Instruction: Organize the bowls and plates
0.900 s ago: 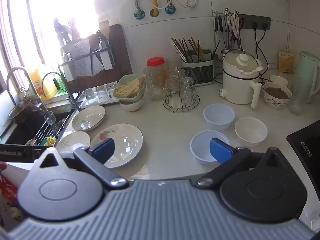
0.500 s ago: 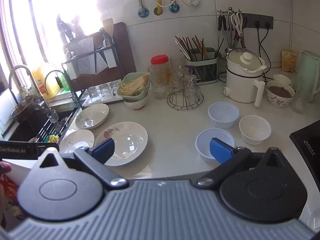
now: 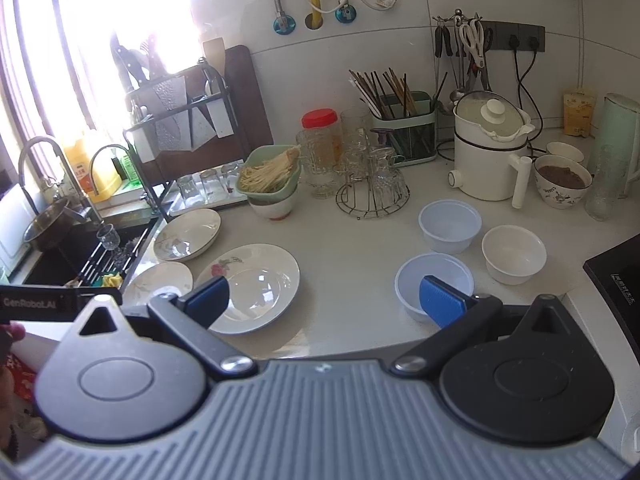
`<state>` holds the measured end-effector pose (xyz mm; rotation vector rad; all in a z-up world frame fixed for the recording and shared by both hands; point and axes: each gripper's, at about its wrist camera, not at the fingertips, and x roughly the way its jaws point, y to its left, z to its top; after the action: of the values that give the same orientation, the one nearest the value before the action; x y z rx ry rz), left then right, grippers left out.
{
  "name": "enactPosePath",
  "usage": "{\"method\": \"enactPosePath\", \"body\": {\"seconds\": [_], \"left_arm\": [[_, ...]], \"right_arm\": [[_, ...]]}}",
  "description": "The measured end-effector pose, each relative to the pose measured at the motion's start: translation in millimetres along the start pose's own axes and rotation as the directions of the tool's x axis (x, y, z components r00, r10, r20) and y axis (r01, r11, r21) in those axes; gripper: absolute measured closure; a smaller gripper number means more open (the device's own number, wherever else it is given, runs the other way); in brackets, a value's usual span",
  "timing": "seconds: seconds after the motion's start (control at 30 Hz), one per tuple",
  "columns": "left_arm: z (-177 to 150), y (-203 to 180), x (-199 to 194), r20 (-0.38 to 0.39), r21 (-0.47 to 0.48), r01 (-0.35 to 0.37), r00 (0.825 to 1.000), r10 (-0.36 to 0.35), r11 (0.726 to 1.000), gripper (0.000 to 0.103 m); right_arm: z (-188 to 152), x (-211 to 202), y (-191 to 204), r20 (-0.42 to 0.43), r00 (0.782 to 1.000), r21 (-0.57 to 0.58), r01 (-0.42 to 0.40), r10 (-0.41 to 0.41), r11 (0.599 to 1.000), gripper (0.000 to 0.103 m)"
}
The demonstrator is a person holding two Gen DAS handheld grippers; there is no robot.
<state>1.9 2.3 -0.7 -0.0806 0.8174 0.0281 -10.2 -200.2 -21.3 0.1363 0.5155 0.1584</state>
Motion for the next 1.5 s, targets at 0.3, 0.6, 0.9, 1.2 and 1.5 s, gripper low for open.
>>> {"method": "enactPosePath", "body": {"seconds": [0.3, 0.6, 0.9, 1.2, 1.5], "left_arm": [[2.4, -3.0, 0.5, 0.009, 0.027, -0.026, 1.000, 0.026, 0.999, 0.001], [4.6, 0.3, 1.7, 0.013, 0.012, -0.016, 1.000, 0.015, 1.000, 0.001], [3.9, 0.1, 3.6, 0.007, 0.011, -0.003, 1.000, 0.003, 1.000, 0.001], [6.7, 0.8, 4.1, 0.008, 0.011, -0.003, 1.000, 0.003, 1.000, 0.001], [5.4, 2.1, 7.8, -0.004, -0.004, -0.001, 1.000, 0.001, 1.000, 0.001]], "right_arm": [[1.0, 1.3, -0.4, -0.001, 1.000, 0.010, 0.006, -0.006, 1.000, 0.000], [1.1, 3.6, 2.1, -0.018, 1.000, 0.016, -0.008, 0.009, 1.000, 0.000], [2.0, 3.6, 2.9, -0.005, 1.000, 0.000, -0.010, 0.010, 1.000, 0.000], [1.1, 4.4, 2.7, 0.005, 1.000, 0.007, -0.014, 0.014, 1.000, 0.000], [3.3, 8.7, 3.3, 0.005, 1.000, 0.008, -0.019, 0.019, 1.000, 0.000]]}}
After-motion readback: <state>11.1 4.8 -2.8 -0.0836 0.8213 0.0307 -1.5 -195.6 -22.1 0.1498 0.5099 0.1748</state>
